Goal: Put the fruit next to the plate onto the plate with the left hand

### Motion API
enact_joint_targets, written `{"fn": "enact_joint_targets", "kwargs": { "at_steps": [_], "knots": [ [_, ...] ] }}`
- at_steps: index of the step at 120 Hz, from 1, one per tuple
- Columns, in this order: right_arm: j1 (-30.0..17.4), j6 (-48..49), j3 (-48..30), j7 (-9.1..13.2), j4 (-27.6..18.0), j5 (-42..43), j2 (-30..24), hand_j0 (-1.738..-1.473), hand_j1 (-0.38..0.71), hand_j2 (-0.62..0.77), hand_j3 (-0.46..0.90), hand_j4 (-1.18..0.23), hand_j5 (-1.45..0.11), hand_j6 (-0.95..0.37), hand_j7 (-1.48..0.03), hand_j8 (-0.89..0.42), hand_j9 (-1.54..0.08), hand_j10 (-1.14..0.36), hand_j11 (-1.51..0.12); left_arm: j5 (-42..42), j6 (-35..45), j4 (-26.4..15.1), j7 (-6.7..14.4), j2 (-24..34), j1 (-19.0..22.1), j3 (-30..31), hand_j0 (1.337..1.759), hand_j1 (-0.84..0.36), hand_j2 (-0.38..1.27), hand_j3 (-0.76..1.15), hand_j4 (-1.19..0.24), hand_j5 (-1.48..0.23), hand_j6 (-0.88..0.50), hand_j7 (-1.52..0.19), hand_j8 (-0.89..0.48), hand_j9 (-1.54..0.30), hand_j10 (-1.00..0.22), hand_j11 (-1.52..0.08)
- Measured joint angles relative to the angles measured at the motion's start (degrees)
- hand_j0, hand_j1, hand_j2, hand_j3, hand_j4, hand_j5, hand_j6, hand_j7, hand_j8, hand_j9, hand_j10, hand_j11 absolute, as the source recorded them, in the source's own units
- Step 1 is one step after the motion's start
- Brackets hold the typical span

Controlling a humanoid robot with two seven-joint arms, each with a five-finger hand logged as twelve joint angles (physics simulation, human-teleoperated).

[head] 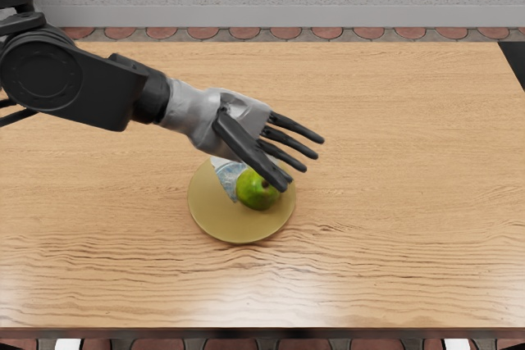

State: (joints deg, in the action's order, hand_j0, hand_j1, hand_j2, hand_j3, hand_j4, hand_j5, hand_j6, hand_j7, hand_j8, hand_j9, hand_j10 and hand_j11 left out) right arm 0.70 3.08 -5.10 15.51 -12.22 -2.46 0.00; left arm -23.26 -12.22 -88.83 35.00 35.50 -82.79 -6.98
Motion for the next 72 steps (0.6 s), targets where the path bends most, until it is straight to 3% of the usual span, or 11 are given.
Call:
{"fn": "enact_joint_targets", "kwargs": {
  "at_steps": [28,52,72],
  "knots": [
    [0.08,0.0,-0.1,-0.03,0.0,0.0,0.0,-1.658,-0.31,-0.01,0.0,-0.03,-0.04,-0.03,-0.04,-0.03,-0.04,-0.03,-0.04,-13.31,-13.73,-1.89,0.0,16.23,11.67,-4.33,1.658,0.04,0.05,0.0,-0.25,-0.33,-0.25,-0.33,-0.25,-0.33,-0.25,-0.33],
    [0.09,0.0,-0.16,-0.02,-0.01,0.0,0.0,-1.658,-0.31,-0.01,0.0,-0.03,-0.04,-0.03,-0.04,-0.03,-0.04,-0.03,-0.04,-18.43,-21.46,-1.7,0.0,27.25,16.49,-4.68,1.658,0.05,0.05,0.0,-0.25,-0.32,-0.24,-0.32,-0.25,-0.32,-0.25,-0.32],
    [0.15,0.0,-0.17,-0.03,-0.04,0.0,0.0,-1.658,-0.31,-0.01,0.0,-0.03,-0.04,-0.03,-0.04,-0.03,-0.04,-0.03,-0.04,-19.07,-22.56,-1.31,0.0,31.56,19.17,-4.34,1.658,0.05,0.05,0.0,-0.24,-0.32,-0.24,-0.32,-0.24,-0.32,-0.24,-0.32]
  ]
}}
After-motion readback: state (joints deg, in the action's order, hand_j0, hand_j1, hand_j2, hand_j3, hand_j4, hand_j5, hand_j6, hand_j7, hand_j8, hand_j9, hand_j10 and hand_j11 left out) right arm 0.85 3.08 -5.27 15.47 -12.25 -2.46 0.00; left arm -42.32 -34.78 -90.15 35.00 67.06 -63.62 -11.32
